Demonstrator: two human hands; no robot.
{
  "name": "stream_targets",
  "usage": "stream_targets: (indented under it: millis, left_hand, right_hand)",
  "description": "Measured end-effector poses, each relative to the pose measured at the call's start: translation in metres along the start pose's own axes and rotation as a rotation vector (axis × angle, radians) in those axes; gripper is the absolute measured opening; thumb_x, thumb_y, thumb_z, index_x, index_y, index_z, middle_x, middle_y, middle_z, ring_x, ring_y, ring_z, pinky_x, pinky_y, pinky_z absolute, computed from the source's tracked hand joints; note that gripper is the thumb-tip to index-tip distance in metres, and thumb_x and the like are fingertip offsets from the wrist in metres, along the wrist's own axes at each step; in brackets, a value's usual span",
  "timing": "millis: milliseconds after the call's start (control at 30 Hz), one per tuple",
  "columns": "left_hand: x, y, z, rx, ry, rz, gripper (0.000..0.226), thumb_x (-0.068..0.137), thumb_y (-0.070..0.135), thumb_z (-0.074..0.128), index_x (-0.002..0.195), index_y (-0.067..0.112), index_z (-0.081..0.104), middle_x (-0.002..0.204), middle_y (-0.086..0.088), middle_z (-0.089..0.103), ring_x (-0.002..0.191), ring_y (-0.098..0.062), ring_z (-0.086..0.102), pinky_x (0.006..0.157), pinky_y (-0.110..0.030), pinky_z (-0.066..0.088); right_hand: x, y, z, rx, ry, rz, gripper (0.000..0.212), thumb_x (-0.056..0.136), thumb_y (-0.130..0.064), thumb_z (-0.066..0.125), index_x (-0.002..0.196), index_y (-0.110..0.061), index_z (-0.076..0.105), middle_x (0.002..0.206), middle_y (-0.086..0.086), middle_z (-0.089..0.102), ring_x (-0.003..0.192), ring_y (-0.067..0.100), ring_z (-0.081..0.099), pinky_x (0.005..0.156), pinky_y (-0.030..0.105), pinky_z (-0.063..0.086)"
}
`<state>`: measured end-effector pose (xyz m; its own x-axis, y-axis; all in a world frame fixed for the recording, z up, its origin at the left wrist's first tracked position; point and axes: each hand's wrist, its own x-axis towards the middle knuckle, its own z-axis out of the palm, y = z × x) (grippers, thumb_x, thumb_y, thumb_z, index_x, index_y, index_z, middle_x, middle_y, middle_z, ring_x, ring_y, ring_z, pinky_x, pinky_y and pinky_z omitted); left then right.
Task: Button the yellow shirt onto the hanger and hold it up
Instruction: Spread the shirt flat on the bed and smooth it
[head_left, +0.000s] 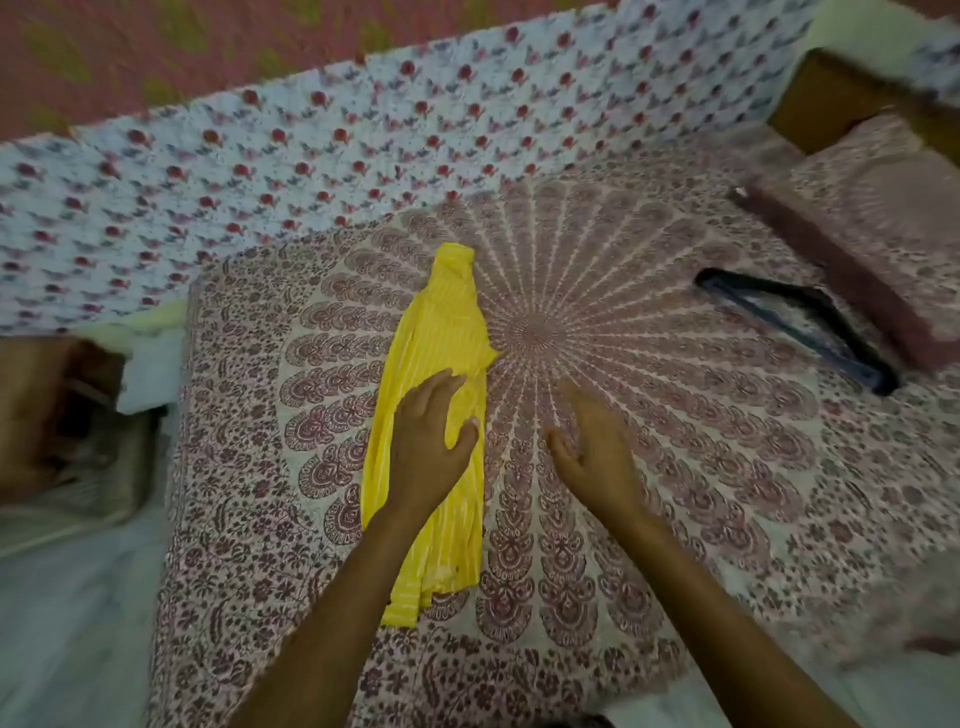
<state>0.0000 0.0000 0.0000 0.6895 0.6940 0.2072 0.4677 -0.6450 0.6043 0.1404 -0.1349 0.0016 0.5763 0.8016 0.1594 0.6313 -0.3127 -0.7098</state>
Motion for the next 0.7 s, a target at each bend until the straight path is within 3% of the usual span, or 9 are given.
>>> stream_targets:
  millis: [100, 267, 367, 500, 700]
  left_hand:
    - [0.034, -0.013, 0.007, 0.023, 0.028, -0.090, 0.051, 0.085, 0.043, 0.042, 0.130, 0.019, 0.049, 0.138, -0.004, 0.049, 0.127, -0.024, 0.044, 0.104, -0.041, 0.035]
    - [0.076, -0.054, 0.009, 0.027, 0.048, -0.181, 0.055, 0.085, 0.043, 0.040, 0.133, 0.017, 0.046, 0.136, -0.007, 0.051, 0.125, -0.025, 0.045, 0.102, -0.035, 0.034]
    - [0.109, -0.084, 0.011, 0.015, 0.054, -0.207, 0.051, 0.087, 0.038, 0.045, 0.131, 0.014, 0.048, 0.132, -0.009, 0.054, 0.121, -0.029, 0.050, 0.100, -0.042, 0.040]
    - [0.155, -0.127, 0.024, 0.015, 0.045, -0.250, 0.051, 0.086, 0.039, 0.044, 0.127, 0.011, 0.052, 0.128, -0.012, 0.059, 0.118, -0.031, 0.055, 0.098, -0.046, 0.045]
    - [0.228, -0.204, 0.066, -0.046, -0.012, -0.384, 0.044, 0.083, 0.031, 0.049, 0.122, 0.013, 0.057, 0.123, -0.010, 0.063, 0.114, -0.030, 0.058, 0.095, -0.046, 0.046]
  right_hand:
    - [0.048, 0.010, 0.009, 0.041, -0.052, 0.003, 0.051, 0.089, -0.031, 0.044, 0.135, -0.009, 0.043, 0.133, 0.013, 0.053, 0.123, 0.026, 0.049, 0.098, 0.029, 0.032]
    - [0.106, 0.022, 0.047, 0.050, -0.122, -0.039, 0.050, 0.087, -0.029, 0.046, 0.133, -0.009, 0.046, 0.132, 0.011, 0.056, 0.116, 0.027, 0.056, 0.099, 0.039, 0.044]
    - [0.139, 0.026, 0.072, 0.025, -0.158, -0.039, 0.052, 0.089, -0.038, 0.042, 0.135, -0.015, 0.044, 0.134, 0.007, 0.054, 0.113, 0.026, 0.058, 0.092, 0.044, 0.049]
    - [0.182, 0.034, 0.105, 0.033, -0.219, -0.017, 0.056, 0.087, -0.046, 0.036, 0.136, -0.018, 0.043, 0.136, 0.003, 0.053, 0.123, 0.020, 0.051, 0.097, 0.044, 0.046]
    - [0.250, 0.060, 0.171, 0.017, -0.277, -0.013, 0.054, 0.085, -0.030, 0.047, 0.134, -0.008, 0.045, 0.135, 0.013, 0.053, 0.116, 0.033, 0.056, 0.098, 0.041, 0.045]
